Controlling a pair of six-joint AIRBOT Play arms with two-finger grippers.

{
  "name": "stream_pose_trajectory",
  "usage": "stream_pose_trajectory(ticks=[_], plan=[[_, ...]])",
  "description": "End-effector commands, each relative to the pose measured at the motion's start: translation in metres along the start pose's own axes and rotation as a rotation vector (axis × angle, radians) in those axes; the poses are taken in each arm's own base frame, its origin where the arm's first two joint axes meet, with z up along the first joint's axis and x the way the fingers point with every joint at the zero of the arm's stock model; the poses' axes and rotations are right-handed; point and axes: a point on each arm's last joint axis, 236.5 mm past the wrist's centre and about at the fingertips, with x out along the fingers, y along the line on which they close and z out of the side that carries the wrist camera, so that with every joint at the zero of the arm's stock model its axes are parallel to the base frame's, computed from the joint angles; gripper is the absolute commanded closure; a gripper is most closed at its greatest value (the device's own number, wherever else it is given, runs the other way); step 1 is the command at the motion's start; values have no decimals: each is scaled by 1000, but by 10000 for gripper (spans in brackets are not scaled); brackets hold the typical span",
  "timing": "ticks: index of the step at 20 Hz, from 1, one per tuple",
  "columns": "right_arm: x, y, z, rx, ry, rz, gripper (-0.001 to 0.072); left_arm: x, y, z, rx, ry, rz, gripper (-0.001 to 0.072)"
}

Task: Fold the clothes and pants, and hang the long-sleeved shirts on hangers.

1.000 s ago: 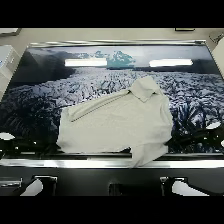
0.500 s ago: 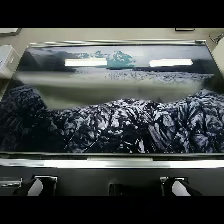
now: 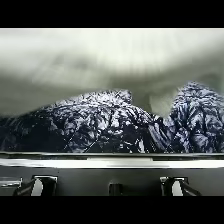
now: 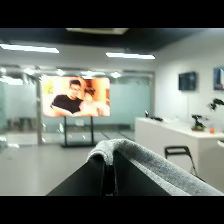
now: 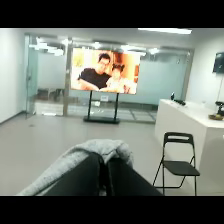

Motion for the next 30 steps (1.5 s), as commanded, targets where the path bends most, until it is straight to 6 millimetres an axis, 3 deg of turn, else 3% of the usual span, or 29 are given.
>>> stream_pose_trajectory(ticks=[1, 4, 5, 6, 7, 8, 10, 12, 14, 16, 18, 20, 22, 27, 30], plan=[[-31, 1, 34, 17, -103, -68, 664, -19, 1, 20, 69, -42, 78, 686], [-9, -14, 13, 62, -37, -82, 665, 0, 19, -10, 38, 58, 78, 686], [5, -22, -8, 108, 31, -81, 665, 12, 29, -38, 13, 153, 70, 686], [23, -29, -44, 173, 153, -73, 665, 22, 40, -75, -20, 278, 56, 686], [37, -31, -89, 231, 311, -47, 665, 29, 52, -123, -70, 437, 36, 686], [46, -32, -149, 289, 521, -8, 665, 32, 64, -171, -128, 591, 18, 686], [45, -32, -276, 447, 958, 56, 665, 30, 84, -271, -287, 862, -18, 686], [43, -13, -387, 539, 1279, 128, 666, 22, 98, -375, -432, 1064, -7, 686], [55, 11, -488, 490, 1432, 124, 666, 7, 101, -473, -544, 1214, 25, 686], [77, 30, -568, 484, 1485, 33, 665, -1, 106, -551, -626, 1310, 74, 686], [98, 59, -626, 593, 1494, -5, 664, 0, 114, -609, -685, 1363, 116, 686], [119, 77, -668, 693, 1452, -21, 664, 9, 130, -651, -701, 1365, 163, 685], [142, 76, -692, 761, 1364, -55, 664, 24, 143, -672, -707, 1346, 183, 685], [200, 44, -707, 740, 1084, -137, 664, 70, 175, -694, -644, 1201, 256, 684], [202, 39, -725, 721, 1068, -157, 664, 83, 174, -711, -610, 1150, 284, 683]])
